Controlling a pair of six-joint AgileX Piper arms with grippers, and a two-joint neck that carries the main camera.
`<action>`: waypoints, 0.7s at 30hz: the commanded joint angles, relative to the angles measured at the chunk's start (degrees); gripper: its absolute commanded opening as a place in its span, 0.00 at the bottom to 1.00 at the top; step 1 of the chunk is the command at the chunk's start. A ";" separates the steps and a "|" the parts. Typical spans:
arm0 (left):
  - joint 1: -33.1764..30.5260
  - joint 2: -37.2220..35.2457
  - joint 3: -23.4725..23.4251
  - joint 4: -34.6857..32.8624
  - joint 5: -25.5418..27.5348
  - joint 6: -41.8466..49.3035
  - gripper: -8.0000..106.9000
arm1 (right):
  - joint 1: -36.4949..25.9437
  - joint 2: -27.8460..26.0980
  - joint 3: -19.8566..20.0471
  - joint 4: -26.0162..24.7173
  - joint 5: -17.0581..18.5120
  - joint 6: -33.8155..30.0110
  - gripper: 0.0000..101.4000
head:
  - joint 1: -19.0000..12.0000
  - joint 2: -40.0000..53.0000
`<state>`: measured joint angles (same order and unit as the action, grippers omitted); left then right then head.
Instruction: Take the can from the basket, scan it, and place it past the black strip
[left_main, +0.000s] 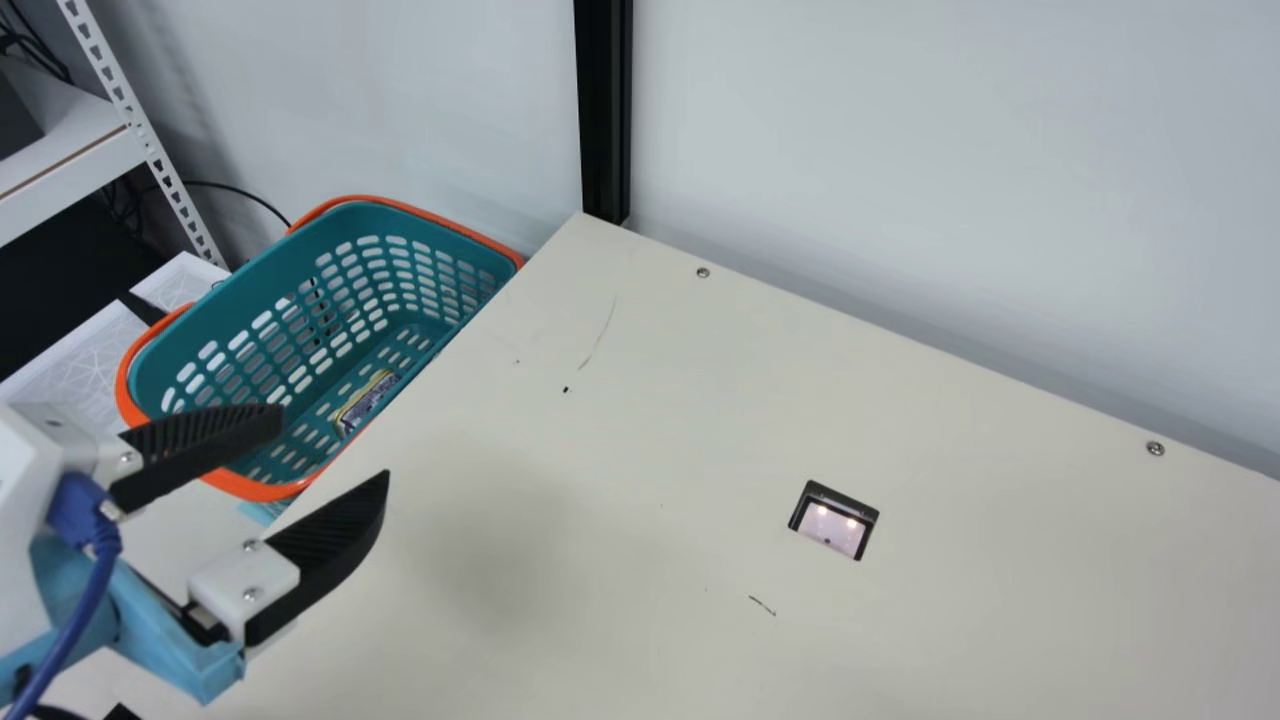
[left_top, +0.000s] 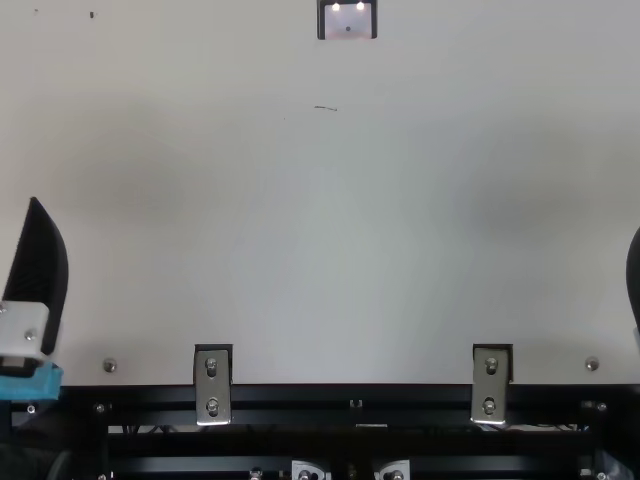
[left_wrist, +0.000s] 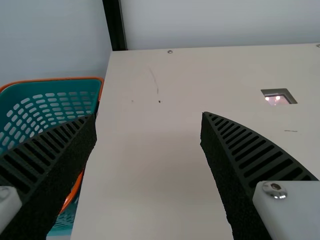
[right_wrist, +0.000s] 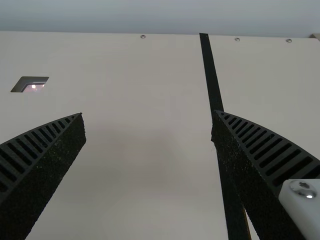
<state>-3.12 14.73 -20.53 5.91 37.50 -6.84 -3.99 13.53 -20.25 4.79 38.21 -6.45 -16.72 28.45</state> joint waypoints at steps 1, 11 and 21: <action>0.41 1.50 -0.70 0.73 -0.85 -0.84 0.85 | 0.00 0.00 0.00 0.00 0.00 0.00 1.00 | -1.30 1.24; 3.86 13.42 -7.82 6.25 -5.12 -6.70 0.85 | 0.00 0.00 0.00 0.00 0.00 0.00 1.00 | -1.30 1.24; 13.05 29.40 -16.78 4.08 -10.72 -2.38 0.85 | 0.00 0.00 0.00 0.00 0.00 0.00 1.00 | -1.30 1.24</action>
<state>7.63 39.47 -35.74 11.42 27.34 -11.33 -3.99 13.53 -20.25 4.79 38.21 -6.45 -16.72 28.45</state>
